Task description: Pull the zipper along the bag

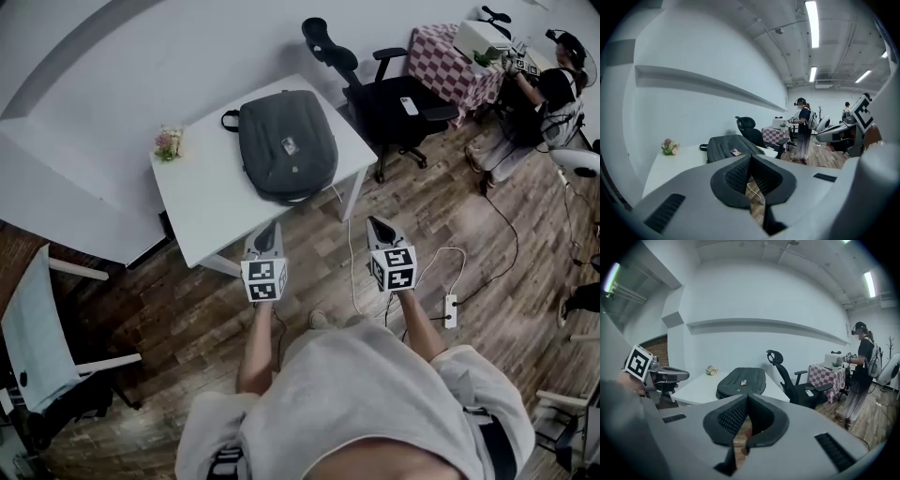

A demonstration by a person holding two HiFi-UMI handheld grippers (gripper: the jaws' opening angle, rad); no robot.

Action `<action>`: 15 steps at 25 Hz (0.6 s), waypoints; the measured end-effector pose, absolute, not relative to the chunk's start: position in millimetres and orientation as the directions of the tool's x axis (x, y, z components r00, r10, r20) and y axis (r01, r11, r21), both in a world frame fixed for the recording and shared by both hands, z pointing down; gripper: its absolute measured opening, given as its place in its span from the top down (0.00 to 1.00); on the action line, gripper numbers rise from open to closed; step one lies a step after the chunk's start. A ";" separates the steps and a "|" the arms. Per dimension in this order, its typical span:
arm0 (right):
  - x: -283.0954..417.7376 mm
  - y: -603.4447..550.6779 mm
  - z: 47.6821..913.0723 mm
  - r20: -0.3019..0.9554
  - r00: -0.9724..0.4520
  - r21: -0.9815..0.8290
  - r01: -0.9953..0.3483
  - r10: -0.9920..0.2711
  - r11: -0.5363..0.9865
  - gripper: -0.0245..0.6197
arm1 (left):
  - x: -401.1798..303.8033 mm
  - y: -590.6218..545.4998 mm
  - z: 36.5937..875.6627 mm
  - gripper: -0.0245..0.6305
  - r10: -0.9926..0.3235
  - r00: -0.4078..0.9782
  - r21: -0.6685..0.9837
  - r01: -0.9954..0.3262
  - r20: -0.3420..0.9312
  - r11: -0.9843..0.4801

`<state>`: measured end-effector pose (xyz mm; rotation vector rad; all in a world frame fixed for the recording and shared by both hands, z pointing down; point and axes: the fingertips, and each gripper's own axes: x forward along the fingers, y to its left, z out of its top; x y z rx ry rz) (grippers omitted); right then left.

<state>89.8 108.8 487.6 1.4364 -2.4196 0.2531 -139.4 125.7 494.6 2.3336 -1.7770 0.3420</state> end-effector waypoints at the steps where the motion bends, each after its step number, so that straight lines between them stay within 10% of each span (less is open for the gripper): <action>1: 89.5 104.7 489.2 0.359 -0.440 0.007 -0.881 -0.823 0.474 0.94 | -139.5 119.1 496.0 0.92 -0.918 0.263 0.010 -0.962 0.298 -0.273; 15: 85.2 42.5 518.1 0.402 -0.418 -0.022 -0.894 -0.815 0.448 0.94 | -129.8 50.7 522.1 0.92 -0.880 0.319 -0.007 -0.939 0.353 -0.343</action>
